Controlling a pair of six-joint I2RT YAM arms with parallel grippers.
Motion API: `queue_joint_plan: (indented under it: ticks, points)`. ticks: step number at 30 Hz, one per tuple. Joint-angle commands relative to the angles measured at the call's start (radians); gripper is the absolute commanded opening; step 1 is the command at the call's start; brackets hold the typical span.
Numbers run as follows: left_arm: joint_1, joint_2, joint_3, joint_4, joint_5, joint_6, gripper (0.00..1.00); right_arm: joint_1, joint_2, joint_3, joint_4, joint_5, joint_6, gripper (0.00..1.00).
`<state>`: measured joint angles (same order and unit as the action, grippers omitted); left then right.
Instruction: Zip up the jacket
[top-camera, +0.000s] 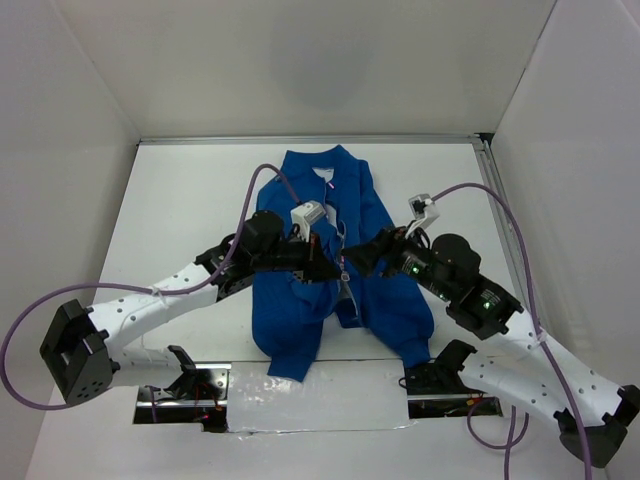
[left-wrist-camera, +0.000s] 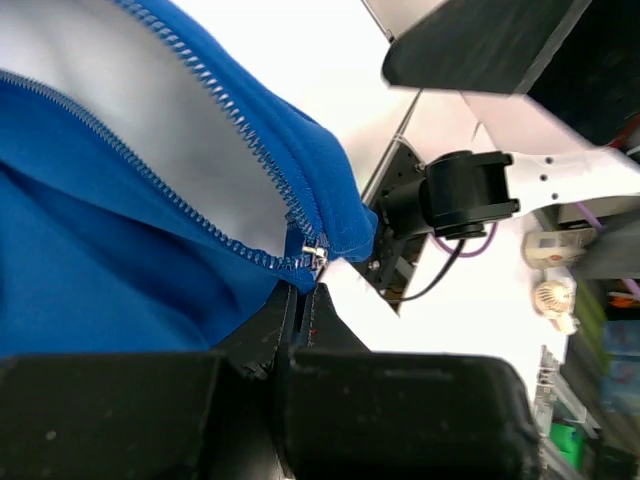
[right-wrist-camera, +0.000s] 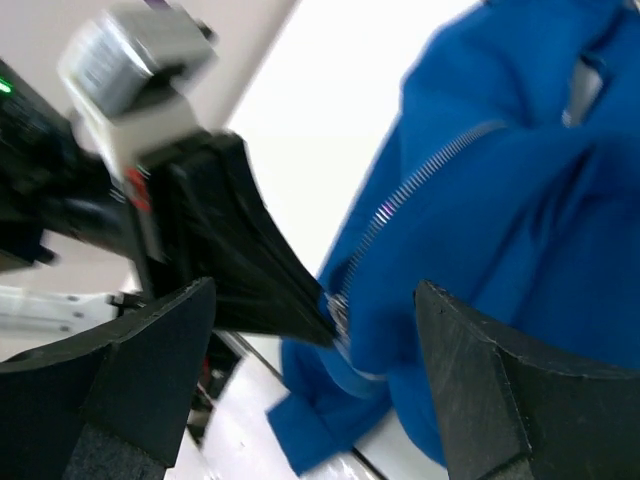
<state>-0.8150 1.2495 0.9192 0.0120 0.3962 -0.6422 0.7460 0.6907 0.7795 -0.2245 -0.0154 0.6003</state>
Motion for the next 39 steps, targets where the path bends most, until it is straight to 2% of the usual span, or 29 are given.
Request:
queue_joint_plan:
  ticks: [1, 3, 7, 10, 12, 17, 18, 21, 24, 28, 39]
  points:
    - [0.034, -0.036, -0.014, 0.049, 0.093, -0.031, 0.00, 0.047, 0.004, 0.027, -0.117, 0.120, -0.040, 0.86]
    - [0.043, -0.036, -0.019, 0.054, 0.107, -0.030, 0.00, 0.059, -0.005, 0.021, -0.141, 0.172, -0.034, 0.83]
    - [0.050, -0.030, -0.014, 0.054, 0.133, -0.033, 0.00, 0.107, -0.032, -0.003, -0.154, 0.143, -0.080, 0.72]
    - [0.050, -0.027, -0.014, 0.066, 0.148, -0.036, 0.00, 0.136, -0.034, -0.005, -0.144, 0.052, -0.117, 0.63]
    - [0.050, -0.022, -0.006, 0.060, 0.153, -0.036, 0.00, 0.159, -0.043, 0.001, -0.159, -0.007, -0.134, 0.54]
    - [0.050, -0.035, -0.008, 0.066, 0.168, -0.039, 0.00, 0.162, -0.075, -0.037, -0.141, -0.109, -0.120, 0.54]
    - [0.050, -0.039, -0.011, 0.066, 0.171, -0.040, 0.00, 0.164, -0.079, -0.049, -0.127, -0.116, -0.117, 0.57]
    - [0.050, -0.047, -0.011, 0.069, 0.185, -0.039, 0.00, 0.162, -0.057, -0.095, -0.084, -0.118, -0.105, 0.65]
    - [0.050, -0.053, -0.011, 0.066, 0.204, -0.039, 0.00, 0.162, -0.025, -0.100, -0.061, -0.097, -0.108, 0.68]
    - [0.051, -0.059, -0.019, 0.082, 0.230, -0.051, 0.00, 0.162, 0.001, -0.100, 0.022, -0.143, -0.131, 0.71]
    - [0.053, -0.062, -0.029, 0.115, 0.283, -0.068, 0.00, 0.161, 0.027, -0.137, 0.117, -0.101, -0.126, 0.80]
